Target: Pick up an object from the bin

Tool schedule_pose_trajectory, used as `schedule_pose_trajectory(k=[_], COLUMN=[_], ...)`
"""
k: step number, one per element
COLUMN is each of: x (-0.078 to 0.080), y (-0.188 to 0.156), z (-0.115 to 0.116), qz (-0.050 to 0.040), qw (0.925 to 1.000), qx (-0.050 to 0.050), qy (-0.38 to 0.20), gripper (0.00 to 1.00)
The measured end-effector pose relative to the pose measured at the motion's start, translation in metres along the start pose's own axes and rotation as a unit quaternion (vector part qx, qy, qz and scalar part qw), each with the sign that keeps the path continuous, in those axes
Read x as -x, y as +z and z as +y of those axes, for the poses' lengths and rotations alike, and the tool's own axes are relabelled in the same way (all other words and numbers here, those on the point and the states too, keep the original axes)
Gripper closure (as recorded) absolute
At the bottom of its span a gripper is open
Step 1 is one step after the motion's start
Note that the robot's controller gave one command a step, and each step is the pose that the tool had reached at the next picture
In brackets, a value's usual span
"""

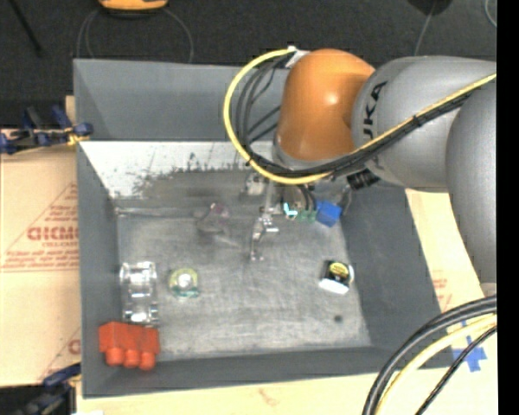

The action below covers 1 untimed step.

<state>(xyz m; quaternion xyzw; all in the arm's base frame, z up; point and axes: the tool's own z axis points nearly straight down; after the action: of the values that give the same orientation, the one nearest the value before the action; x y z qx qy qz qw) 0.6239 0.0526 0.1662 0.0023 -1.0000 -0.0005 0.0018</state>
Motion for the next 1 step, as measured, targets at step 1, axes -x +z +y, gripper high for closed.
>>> schedule_pose_trajectory(k=[1], x=[0.0236], y=[0.0927], z=[-0.0007], qz=[-0.0071], qw=[0.9946], qx=[-0.001], qy=[-0.104], gripper=[0.00])
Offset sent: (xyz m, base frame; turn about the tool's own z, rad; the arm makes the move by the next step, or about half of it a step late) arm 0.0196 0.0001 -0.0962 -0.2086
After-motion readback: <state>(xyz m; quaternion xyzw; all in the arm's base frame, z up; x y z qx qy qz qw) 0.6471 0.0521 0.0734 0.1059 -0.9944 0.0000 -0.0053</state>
